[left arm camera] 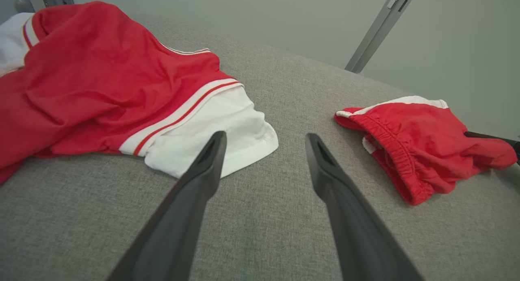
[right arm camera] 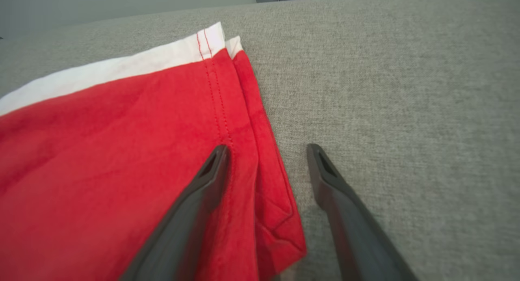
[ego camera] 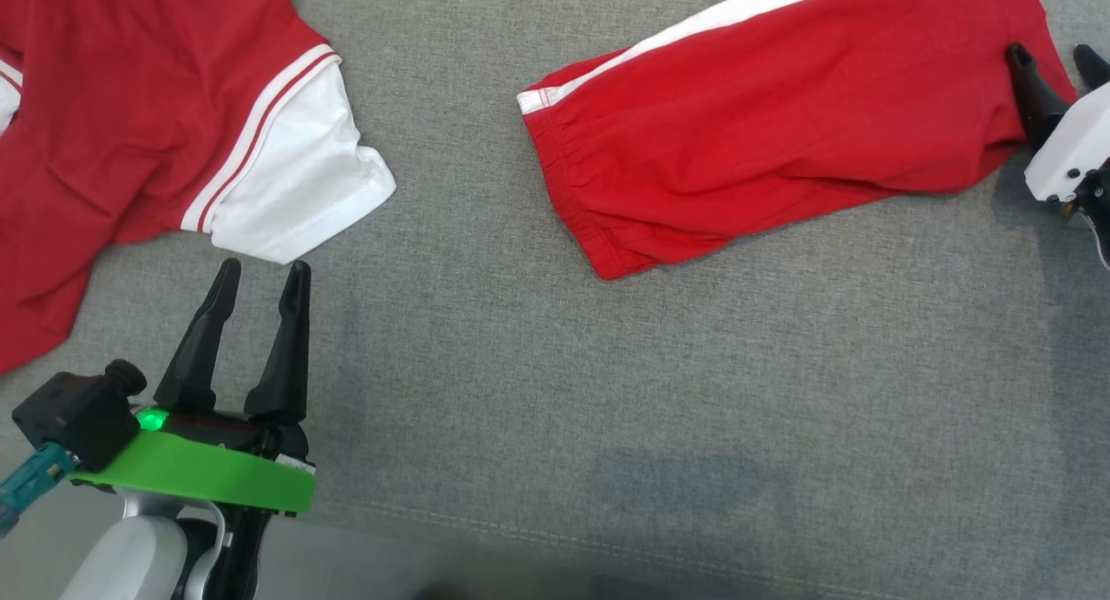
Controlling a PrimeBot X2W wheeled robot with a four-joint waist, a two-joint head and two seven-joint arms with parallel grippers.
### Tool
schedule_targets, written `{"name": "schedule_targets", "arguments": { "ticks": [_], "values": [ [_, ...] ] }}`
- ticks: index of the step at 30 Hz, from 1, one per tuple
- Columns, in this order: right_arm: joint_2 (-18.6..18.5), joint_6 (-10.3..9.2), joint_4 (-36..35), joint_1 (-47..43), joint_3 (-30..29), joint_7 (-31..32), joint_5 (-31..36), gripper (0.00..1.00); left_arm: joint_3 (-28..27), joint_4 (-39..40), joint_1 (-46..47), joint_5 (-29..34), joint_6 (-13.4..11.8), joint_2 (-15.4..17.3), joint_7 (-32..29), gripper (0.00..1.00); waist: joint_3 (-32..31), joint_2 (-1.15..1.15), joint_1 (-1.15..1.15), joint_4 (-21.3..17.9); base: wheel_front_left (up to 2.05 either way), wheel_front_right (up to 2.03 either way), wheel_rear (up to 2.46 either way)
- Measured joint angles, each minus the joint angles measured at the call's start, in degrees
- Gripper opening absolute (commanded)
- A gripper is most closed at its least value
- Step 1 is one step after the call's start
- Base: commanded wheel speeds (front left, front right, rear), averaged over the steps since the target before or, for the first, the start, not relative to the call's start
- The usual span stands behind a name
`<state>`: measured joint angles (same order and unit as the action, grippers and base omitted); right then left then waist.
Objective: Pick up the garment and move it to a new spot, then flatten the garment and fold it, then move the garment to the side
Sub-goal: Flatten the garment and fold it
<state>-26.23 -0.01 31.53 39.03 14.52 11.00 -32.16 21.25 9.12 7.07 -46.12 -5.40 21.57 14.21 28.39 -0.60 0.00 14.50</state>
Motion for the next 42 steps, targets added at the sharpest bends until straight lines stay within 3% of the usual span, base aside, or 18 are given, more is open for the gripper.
{"name": "schedule_targets", "arguments": {
  "ticks": [1,4,10,18,28,42],
  "values": [
    [0.02,0.07,0.30,0.26,-0.08,0.29,-0.25,0.64,-0.13,0.02,0.01,0.00,0.00,-0.31,0.00,1.00,0.08,0.00,0.00,0.05,0.00,0.00,0.00],
    [0.18,0.87,0.70,0.55,-0.42,1.64,-1.66,0.00,-0.32,0.01,0.00,0.00,0.00,-0.69,0.02,1.00,0.14,0.00,0.00,0.01,0.00,0.00,0.00],
    [2.65,3.63,2.19,0.71,-2.68,5.63,-8.99,0.00,-0.74,-0.85,0.00,-0.01,0.02,-1.56,0.04,1.00,-0.66,0.00,0.00,-0.82,0.00,0.00,0.00],
    [3.92,4.98,2.41,-0.03,-3.88,7.98,-13.06,0.00,-0.94,-1.83,0.01,-0.01,0.54,-2.66,0.05,1.00,-3.05,0.00,0.00,-2.55,0.00,0.00,0.00],
    [3.43,6.03,-0.05,-6.20,-5.77,9.42,-17.13,0.00,-1.09,-3.39,-0.10,-0.01,1.37,-4.34,0.05,1.00,-7.21,0.00,0.00,-5.97,0.00,0.00,0.00],
    [2.63,6.22,-2.83,-20.11,-8.14,9.06,-20.68,0.00,-1.36,-4.54,-4.17,0.04,1.44,-4.26,0.21,1.00,-13.12,0.00,0.00,-11.68,0.00,0.00,0.00]
  ]
}}
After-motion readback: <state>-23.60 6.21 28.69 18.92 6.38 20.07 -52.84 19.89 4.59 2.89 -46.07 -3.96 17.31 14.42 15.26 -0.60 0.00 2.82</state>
